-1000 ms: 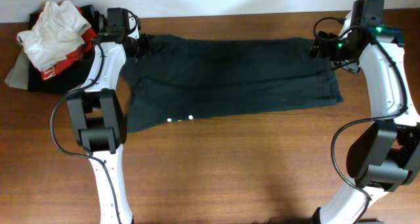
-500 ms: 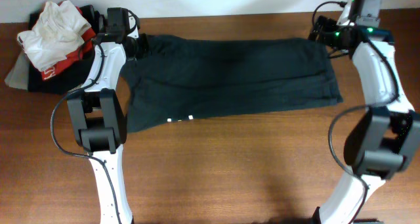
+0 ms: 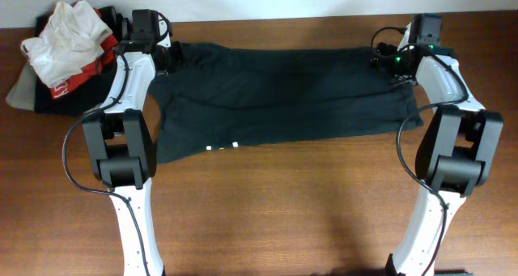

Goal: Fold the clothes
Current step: 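Carry the hem to the top edge and release both grippers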

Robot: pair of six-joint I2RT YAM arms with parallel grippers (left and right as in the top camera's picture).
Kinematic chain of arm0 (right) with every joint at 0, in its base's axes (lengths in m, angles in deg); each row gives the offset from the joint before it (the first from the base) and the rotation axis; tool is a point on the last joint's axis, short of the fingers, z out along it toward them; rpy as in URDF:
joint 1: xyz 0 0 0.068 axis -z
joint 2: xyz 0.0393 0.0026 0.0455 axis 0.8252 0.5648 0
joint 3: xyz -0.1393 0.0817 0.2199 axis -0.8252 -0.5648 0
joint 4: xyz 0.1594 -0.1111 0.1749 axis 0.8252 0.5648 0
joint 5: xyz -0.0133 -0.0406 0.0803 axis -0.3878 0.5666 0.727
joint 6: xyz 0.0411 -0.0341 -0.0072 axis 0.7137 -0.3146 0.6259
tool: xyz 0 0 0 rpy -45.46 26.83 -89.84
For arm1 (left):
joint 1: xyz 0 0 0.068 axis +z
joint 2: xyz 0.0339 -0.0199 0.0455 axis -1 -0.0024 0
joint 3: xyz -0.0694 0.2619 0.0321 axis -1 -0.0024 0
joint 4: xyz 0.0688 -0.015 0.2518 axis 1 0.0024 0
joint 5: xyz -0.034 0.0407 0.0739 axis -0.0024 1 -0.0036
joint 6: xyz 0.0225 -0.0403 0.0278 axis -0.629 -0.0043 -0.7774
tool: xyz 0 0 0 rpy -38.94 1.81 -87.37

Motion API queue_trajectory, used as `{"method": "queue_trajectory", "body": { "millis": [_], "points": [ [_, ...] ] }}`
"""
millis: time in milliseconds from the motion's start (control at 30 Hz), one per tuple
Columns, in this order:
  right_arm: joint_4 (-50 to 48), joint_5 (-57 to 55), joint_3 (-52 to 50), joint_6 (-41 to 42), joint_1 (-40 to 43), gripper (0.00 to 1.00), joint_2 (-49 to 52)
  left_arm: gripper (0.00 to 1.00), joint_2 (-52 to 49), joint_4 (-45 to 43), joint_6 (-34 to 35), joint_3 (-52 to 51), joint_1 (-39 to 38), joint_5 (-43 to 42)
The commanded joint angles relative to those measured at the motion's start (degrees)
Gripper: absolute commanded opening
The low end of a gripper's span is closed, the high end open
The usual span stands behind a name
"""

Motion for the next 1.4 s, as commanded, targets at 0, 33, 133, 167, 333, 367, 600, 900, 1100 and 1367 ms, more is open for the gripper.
{"method": "queue_trajectory", "body": {
  "millis": [0,33,133,167,333,367,600,900,1100,1367],
  "points": [
    [-0.4,-0.3,0.8,1.1,0.1,0.83,2.8,0.01,-0.5,0.2,-0.3,0.5,0.1,0.4],
    [-0.6,-0.4,0.8,1.3,0.1,0.83,3.1,0.01,-0.5,0.2,-0.3,0.5,0.1,0.5],
    [-1.5,-0.5,0.8,1.3,0.1,0.82,4.1,0.01,-0.5,0.2,-0.3,0.5,0.1,0.5],
    [-1.8,-0.5,0.8,1.3,0.1,0.80,4.2,0.01,-0.5,0.2,-0.3,0.5,0.1,0.5],
    [-3.2,-0.8,0.8,1.3,0.1,0.69,4.2,0.01,-0.5,0.2,-0.3,0.5,0.1,0.5],
    [-3.4,-0.9,0.8,1.3,0.1,0.60,4.2,0.01,-0.5,0.2,-0.3,0.5,0.1,0.5],
    [-4.0,-3.6,0.8,1.5,0.1,0.40,4.2,0.01,-0.5,0.2,-0.3,0.5,0.1,0.5],
    [-2.7,-4.9,1.8,4.6,0.3,0.04,4.2,0.01,0.3,0.5,-0.3,1.0,0.3,1.9],
    [6.2,-4.2,9.4,6.7,3.0,0.04,4.1,0.01,6.6,6.7,-0.3,1.3,0.3,2.0],
    [16.2,-4.2,17.6,6.4,5.1,0.04,4.1,0.01,13.9,14.1,-0.3,1.3,0.3,3.9]
  ]
}}
